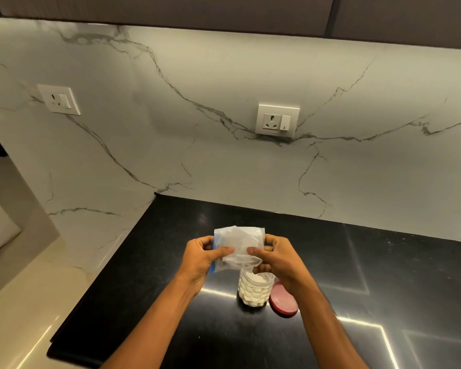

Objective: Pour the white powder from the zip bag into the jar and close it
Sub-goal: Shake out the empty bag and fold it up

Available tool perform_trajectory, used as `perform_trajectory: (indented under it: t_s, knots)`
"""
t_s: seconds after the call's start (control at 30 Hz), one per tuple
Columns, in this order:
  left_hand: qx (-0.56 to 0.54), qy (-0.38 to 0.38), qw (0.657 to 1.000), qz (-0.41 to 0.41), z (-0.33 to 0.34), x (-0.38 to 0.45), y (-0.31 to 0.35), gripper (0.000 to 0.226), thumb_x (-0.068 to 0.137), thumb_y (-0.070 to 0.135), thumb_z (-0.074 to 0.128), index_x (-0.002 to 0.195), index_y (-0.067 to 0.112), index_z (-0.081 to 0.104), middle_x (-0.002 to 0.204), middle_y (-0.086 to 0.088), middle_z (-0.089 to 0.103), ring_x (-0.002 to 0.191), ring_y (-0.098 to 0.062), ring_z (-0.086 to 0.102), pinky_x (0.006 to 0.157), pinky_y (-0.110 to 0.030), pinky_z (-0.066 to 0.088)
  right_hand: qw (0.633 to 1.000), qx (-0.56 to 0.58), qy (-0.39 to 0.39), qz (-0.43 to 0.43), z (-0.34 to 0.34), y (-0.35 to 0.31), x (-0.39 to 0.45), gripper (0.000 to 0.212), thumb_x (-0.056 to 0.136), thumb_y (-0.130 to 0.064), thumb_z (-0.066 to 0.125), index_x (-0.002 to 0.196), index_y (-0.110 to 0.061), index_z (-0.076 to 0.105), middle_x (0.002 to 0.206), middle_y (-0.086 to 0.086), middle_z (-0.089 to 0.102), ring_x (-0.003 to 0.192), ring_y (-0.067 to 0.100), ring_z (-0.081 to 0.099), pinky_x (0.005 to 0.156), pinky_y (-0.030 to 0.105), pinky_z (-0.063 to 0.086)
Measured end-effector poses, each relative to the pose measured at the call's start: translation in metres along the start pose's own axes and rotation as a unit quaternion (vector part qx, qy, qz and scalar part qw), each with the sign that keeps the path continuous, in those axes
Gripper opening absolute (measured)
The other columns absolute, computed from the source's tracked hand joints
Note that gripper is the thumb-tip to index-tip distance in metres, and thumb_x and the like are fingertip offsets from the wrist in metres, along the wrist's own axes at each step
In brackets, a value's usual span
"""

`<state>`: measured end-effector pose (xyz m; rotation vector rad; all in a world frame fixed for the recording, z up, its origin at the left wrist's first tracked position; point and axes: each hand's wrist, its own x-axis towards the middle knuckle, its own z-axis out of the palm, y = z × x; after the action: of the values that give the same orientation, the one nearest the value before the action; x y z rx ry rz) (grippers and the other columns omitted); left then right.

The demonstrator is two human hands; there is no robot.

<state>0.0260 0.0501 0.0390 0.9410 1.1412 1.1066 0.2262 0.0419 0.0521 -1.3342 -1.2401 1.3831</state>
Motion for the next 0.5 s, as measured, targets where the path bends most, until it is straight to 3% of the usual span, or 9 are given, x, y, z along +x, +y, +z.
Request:
perform_trajectory:
  t_s: [0.23,0.4,0.5]
  knots:
    - [-0.086,-0.025,0.996,-0.026,-0.047,0.026,-0.004,0.048,0.063,0.016,0.085,0.108,0.003,0.071,0.104,-0.012,0.077,0.096,-0.031,0.075,0.069,-0.037,0.063,0.999,0.027,0.021,0.031,0.037,-0.009,0.031,0.019,0.086,-0.011,0.073,0.104,-0.007,0.071,0.092,0.009,0.077,0.082,0.027,0.075,0.059,0.028,0.059]
    - [-0.091,0.046,0.995,-0.013,-0.108,0.048,-0.003,0.053,0.063,0.017,0.087,0.11,0.003,0.067,0.1,-0.011,0.078,0.091,-0.031,0.076,0.067,-0.038,0.064,0.998,0.006,-0.033,0.06,0.086,-0.018,0.071,0.02,0.084,-0.015,0.075,0.103,-0.007,0.073,0.095,0.009,0.077,0.088,0.026,0.075,0.07,0.029,0.062]
    - [-0.091,0.091,0.992,-0.006,-0.153,0.061,-0.003,0.043,0.067,0.012,0.088,0.103,0.001,0.068,0.095,-0.012,0.078,0.087,-0.029,0.077,0.064,-0.034,0.063,0.996,0.001,-0.065,0.062,0.125,-0.023,0.101,0.024,0.084,-0.013,0.075,0.106,-0.005,0.073,0.099,0.012,0.076,0.091,0.028,0.074,0.079,0.034,0.06]
